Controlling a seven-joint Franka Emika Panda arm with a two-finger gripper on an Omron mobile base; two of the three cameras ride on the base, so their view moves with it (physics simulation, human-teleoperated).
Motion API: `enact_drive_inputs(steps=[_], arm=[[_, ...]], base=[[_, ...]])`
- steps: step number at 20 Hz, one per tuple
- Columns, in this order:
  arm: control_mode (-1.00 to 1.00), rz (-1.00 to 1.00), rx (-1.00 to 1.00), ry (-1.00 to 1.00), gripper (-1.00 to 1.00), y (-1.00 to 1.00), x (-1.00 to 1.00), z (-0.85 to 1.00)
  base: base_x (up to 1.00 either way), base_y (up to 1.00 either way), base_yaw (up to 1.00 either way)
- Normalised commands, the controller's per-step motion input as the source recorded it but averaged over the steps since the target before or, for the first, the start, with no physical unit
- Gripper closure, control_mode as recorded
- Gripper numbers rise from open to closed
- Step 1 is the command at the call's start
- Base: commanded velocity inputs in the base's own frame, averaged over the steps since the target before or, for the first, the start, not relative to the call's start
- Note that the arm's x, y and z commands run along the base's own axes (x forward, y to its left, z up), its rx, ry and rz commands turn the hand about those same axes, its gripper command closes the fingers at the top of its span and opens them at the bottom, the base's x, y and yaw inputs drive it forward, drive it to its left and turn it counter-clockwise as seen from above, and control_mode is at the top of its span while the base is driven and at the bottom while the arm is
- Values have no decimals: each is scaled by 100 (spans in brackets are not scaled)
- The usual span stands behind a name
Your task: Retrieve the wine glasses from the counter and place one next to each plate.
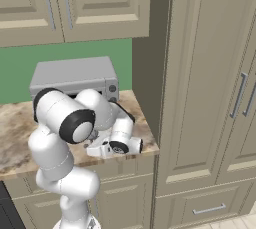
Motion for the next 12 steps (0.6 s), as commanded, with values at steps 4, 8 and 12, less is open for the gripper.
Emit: enact_drive_inputs(steps=[4,8,12], arm=[[-100,1,0,-10,100,0,-8,16],[-100,4,0,-20,100,7,-16,63],[-100,8,0,-15,100,4,-17,94]], base=[[0,0,0],[0,0,0],[0,0,0]])
